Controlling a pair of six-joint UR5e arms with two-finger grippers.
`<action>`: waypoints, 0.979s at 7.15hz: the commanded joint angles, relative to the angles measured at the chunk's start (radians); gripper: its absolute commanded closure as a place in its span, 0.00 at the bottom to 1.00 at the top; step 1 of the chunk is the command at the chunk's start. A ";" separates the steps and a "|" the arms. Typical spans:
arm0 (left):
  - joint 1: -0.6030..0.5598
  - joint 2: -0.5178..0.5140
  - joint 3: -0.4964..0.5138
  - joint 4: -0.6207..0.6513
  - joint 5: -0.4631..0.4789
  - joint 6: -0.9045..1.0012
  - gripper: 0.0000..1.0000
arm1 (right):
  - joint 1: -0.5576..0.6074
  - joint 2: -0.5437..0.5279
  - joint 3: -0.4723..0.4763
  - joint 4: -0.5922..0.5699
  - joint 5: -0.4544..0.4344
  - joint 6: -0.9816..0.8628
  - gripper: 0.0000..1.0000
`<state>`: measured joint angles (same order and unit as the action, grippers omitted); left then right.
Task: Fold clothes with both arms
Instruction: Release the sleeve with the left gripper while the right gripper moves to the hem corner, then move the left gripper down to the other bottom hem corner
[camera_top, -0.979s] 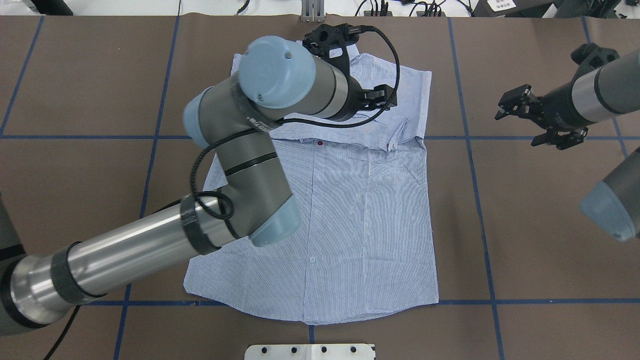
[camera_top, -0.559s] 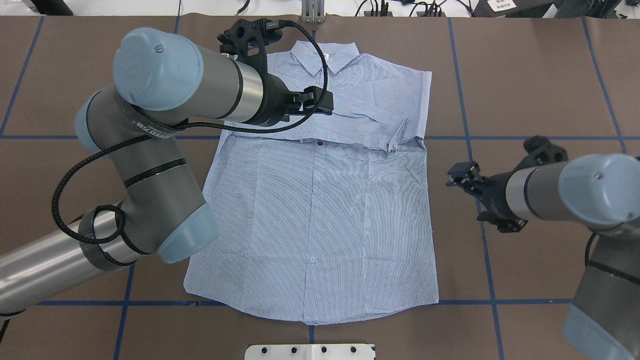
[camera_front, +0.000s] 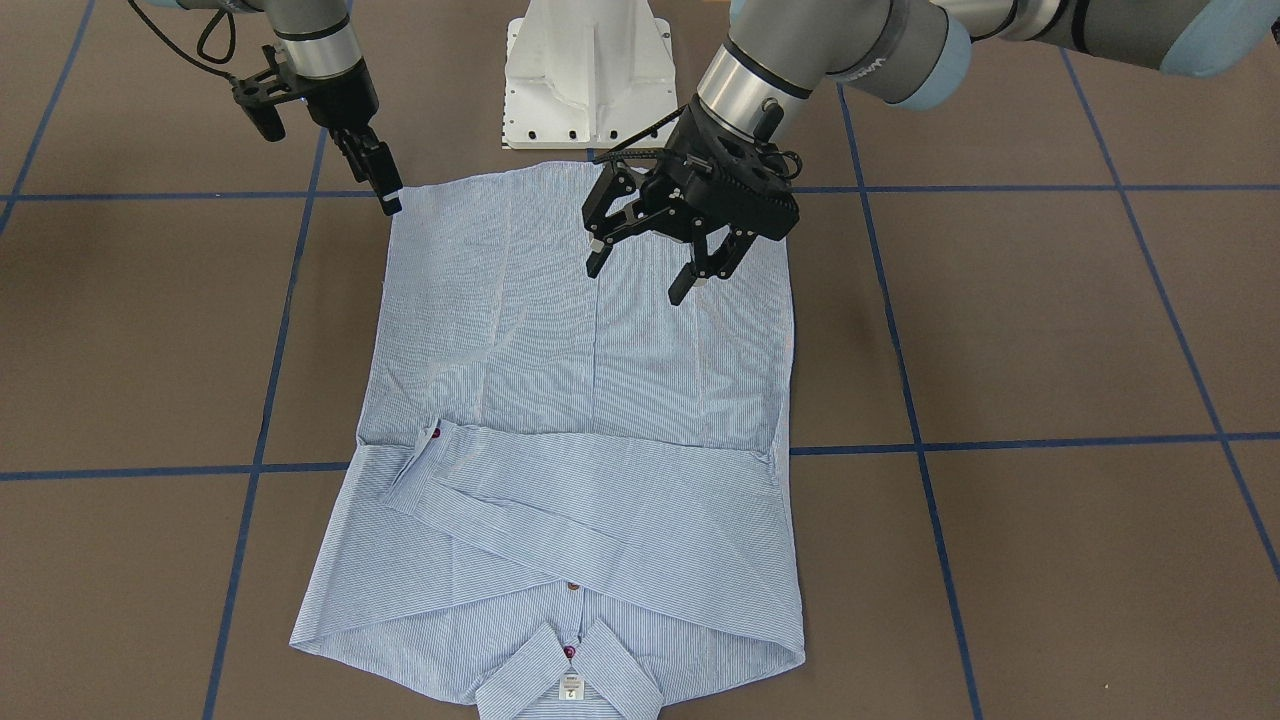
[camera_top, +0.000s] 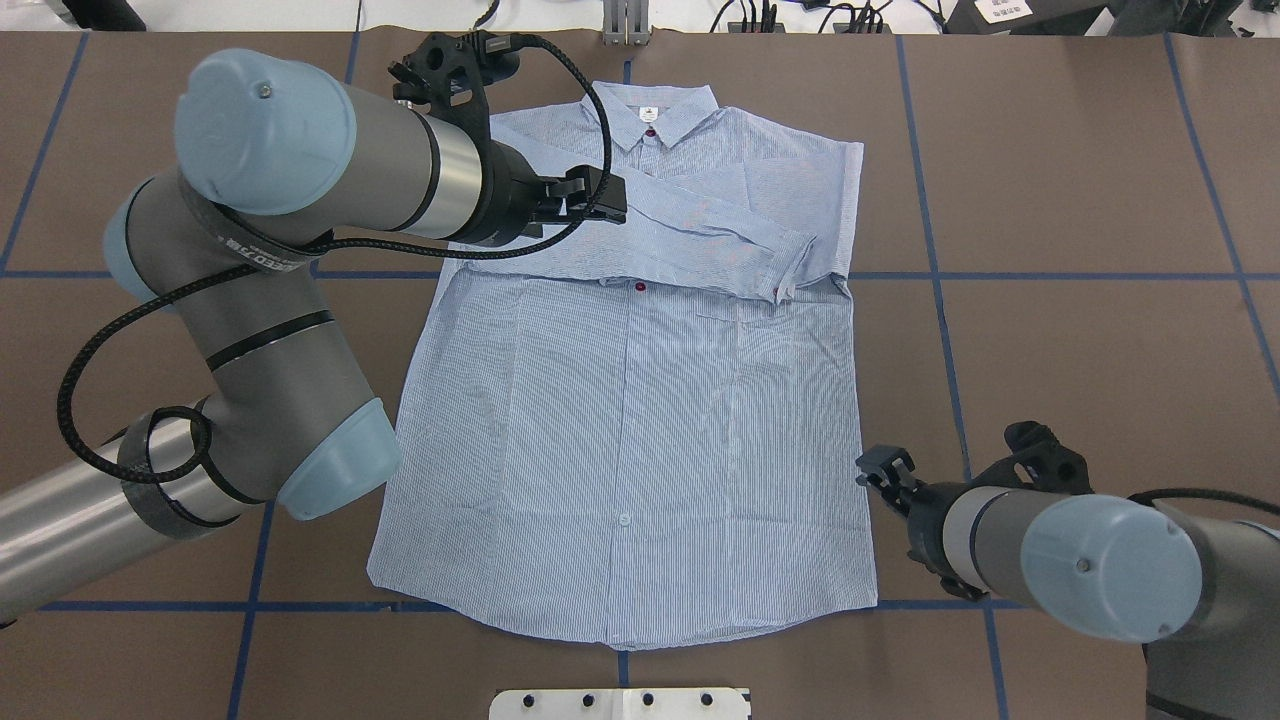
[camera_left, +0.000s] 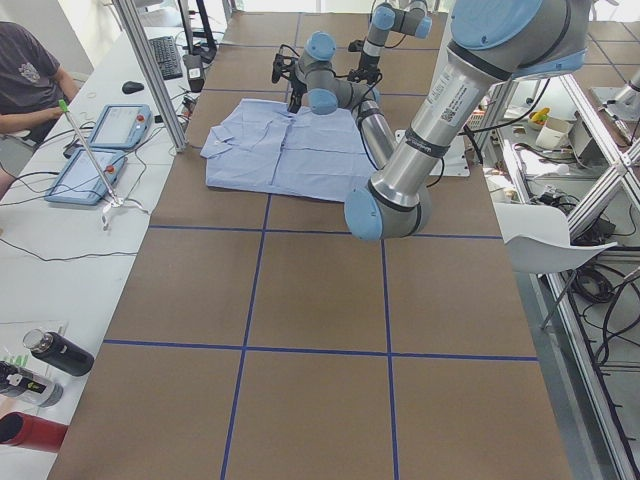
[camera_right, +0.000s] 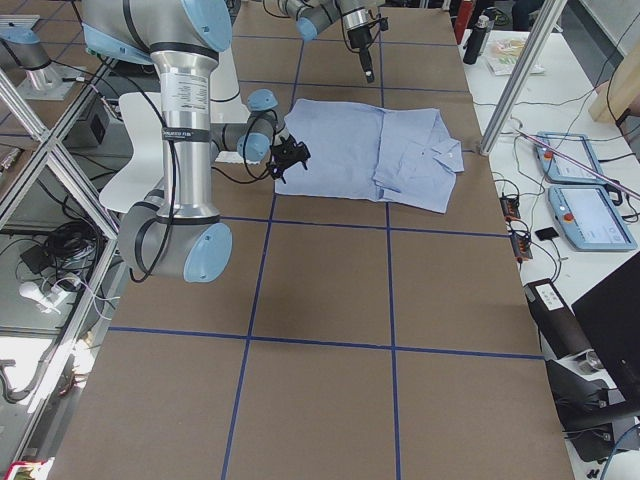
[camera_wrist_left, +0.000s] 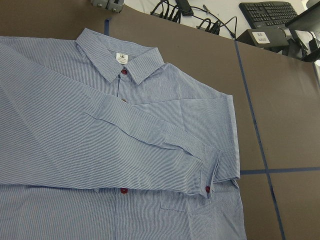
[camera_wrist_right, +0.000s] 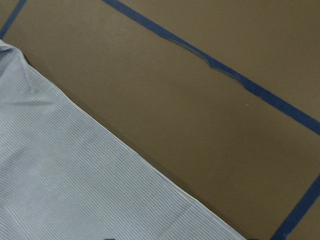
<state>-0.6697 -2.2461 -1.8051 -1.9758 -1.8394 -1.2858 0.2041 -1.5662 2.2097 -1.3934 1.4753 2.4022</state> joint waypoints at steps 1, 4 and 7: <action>-0.001 0.002 0.000 0.000 0.000 -0.001 0.10 | -0.049 0.052 -0.063 -0.019 -0.026 0.063 0.12; -0.001 0.002 0.001 0.000 0.002 -0.003 0.10 | -0.077 0.057 -0.097 -0.018 -0.023 0.072 0.15; 0.001 0.014 0.000 -0.003 0.005 -0.003 0.09 | -0.084 0.052 -0.104 -0.018 -0.016 0.077 0.21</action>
<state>-0.6691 -2.2349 -1.8043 -1.9775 -1.8360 -1.2885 0.1232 -1.5128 2.1082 -1.4113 1.4573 2.4782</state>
